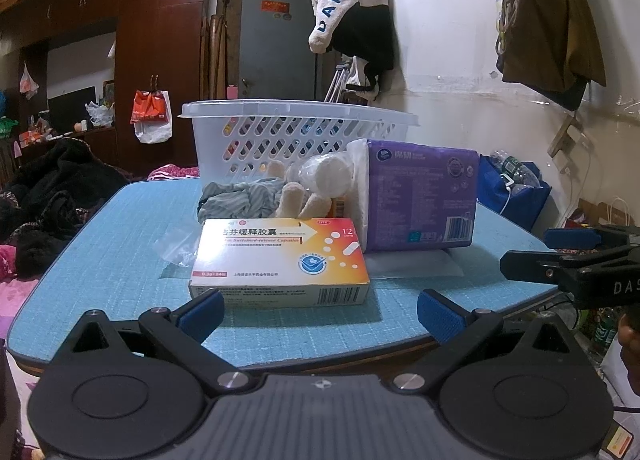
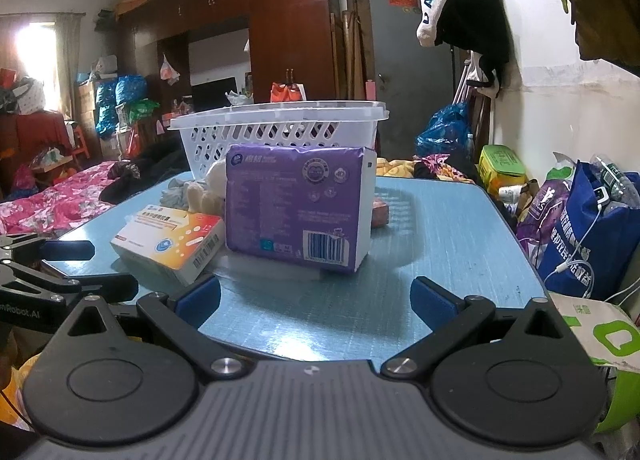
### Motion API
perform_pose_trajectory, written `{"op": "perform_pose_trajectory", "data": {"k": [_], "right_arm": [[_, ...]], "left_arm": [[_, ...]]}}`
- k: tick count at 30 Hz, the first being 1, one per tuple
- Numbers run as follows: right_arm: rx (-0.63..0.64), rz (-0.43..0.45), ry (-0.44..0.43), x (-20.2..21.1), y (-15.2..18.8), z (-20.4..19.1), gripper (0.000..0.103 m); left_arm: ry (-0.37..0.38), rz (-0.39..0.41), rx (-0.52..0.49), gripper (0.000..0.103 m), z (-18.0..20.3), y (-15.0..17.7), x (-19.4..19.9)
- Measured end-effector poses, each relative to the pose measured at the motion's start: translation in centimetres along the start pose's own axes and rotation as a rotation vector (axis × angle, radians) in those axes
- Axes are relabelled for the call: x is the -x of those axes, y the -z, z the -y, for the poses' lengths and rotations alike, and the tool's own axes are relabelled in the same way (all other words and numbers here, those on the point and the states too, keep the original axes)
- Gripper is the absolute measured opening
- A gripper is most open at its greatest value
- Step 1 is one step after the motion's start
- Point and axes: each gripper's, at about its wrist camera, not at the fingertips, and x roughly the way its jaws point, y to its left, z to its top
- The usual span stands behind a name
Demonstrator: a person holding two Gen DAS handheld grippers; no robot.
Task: Organize objects
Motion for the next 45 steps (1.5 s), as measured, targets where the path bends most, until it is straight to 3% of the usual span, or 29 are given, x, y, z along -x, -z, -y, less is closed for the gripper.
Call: {"op": "perform_pose_trajectory", "data": {"k": [31, 33, 36, 40, 42, 45], "right_arm": [[0.005, -0.018, 0.004, -0.6, 0.1, 0.1, 0.103], [0.008, -0.010, -0.005, -0.6, 0.2, 0.1, 0.103], [0.026, 0.040, 0.001, -0.4, 0.4, 0.1, 0.103], [0.069, 0.136, 0.006, 0.4, 0.7, 0.2, 0.103], [0.061, 0.155, 0.009, 0.4, 0.5, 0.5, 0.103], [0.025, 0.185, -0.019, 0.1, 0.4, 1.6, 0.103]], "left_arm": [[0.005, -0.001, 0.000, 0.103, -0.1, 0.1, -0.2], [0.011, 0.032, 0.003, 0.103, -0.1, 0.1, 0.2], [0.014, 0.155, -0.008, 0.103, -0.2, 0.0, 1.6], [-0.067, 0.310, -0.058, 0.103, -0.1, -0.1, 2.9], [-0.068, 0.327, -0.086, 0.103, -0.2, -0.2, 2.5], [-0.004, 0.255, -0.103, 0.103, -0.5, -0.5, 1.1]]}}
